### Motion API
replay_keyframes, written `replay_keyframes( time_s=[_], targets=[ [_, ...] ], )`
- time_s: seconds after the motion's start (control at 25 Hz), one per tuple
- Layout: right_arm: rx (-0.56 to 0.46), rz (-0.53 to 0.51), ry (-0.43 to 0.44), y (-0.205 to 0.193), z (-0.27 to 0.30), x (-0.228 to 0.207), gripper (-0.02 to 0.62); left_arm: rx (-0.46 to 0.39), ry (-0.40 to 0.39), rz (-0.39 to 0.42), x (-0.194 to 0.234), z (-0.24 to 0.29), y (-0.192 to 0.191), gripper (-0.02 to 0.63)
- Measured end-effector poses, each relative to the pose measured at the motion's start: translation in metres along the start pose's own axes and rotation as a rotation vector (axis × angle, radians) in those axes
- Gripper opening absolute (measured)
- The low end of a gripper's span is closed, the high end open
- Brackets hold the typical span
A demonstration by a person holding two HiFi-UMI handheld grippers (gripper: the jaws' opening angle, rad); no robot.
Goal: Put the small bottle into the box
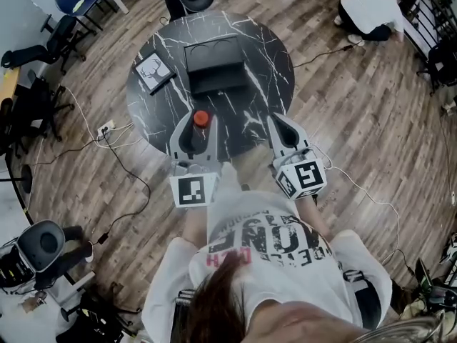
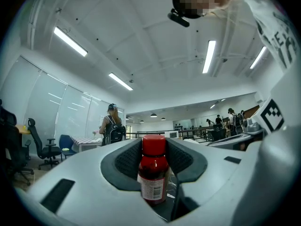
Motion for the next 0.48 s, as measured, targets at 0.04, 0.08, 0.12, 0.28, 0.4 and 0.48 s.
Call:
replay_keyframes(
  time_s=[0.04, 0.08, 0.12, 0.28, 0.4, 0.48],
  targets=[
    [0.001, 0.002, 0.0, -0.002, 0.008, -0.001, 0.002, 0.002, -0.001, -0.001, 0.005, 0.006, -0.002, 0.147],
    [0.003, 0.003, 0.0, -0.003, 0.017, -0.003, 0.002, 0.009, 0.0, -0.005, 0.011, 0.012, -0.005, 0.147],
    [0.005, 0.004, 0.0, -0.005, 0.025, -0.003, 0.002, 0.015, 0.001, -0.009, 0.017, 0.018, -0.007, 0.147],
    [0.011, 0.005, -0.003, -0.013, 0.058, -0.005, 0.002, 0.02, -0.005, -0.022, 0.04, 0.042, -0.018, 0.147],
    [0.017, 0.002, -0.013, -0.018, 0.083, -0.008, 0.002, 0.024, -0.018, -0.028, 0.058, 0.058, -0.025, 0.147],
    [0.019, -0.002, -0.022, -0.02, 0.1, -0.009, 0.002, 0.026, -0.03, -0.035, 0.07, 0.07, -0.029, 0.147]
  ],
)
Point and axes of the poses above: the fingertips, and each gripper's own axes: z forward along the fingers, x to its left, y out of its top, the point moved 2 cm from there along -z, backward along the fingers, and after that the axes turned 12 degrees about -x, right-handed, at the moved point
